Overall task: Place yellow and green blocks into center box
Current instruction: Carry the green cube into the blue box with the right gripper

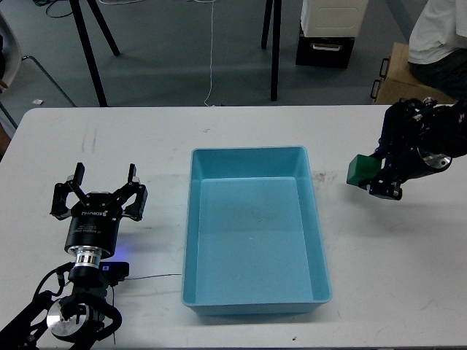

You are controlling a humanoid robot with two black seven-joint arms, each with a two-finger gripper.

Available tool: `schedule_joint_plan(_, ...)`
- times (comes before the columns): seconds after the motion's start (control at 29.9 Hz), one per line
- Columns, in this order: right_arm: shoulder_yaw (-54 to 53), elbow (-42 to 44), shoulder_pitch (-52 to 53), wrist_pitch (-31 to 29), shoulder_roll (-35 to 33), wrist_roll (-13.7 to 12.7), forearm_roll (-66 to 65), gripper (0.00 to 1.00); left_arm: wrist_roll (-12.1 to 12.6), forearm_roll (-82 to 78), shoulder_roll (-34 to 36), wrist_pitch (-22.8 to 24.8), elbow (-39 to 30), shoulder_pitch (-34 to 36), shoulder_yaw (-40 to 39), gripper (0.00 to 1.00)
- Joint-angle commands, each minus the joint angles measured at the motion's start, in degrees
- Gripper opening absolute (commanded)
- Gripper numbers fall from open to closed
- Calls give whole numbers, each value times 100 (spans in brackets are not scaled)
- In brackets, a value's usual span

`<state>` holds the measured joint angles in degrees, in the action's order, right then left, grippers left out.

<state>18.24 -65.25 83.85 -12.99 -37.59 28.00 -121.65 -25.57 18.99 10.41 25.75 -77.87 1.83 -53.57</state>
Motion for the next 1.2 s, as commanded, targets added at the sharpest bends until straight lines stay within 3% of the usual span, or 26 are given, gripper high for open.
schedule_joint_plan(0.0,-180,-31,455,-1,75,0,185,9,0,0,5,-9,0,45,-13,100)
schedule_joint_plan(0.13,-180,-163,799,-36,312,0,641,9,0,-9,23,-114,0,133,-22,100)
schedule_joint_plan(0.23,-110,-225,940,-54,1014,0,941,9,0,-9,40,-202,0,256,-48,100)
schedule_joint_plan(0.7,795,29,484,-72,2826,0,968,13,9,0,295,-343,0,546,-250,100)
schedule_joint_plan(0.77,804,240,378,-72,3011,0,976,23,9,0,330,-351,0,546,-285,100)
schedule_joint_plan(0.9,804,539,158,-72,3248,0,1003,80,9,0,488,-369,0,573,-303,100)
schedule_joint_plan(1.07,804,548,149,-72,3179,0,1073,96,70,-62,734,-728,9,800,-242,100)
schedule_joint_plan(1.17,752,522,193,-11,2933,0,1108,96,70,-289,1050,-887,53,1012,-224,100)
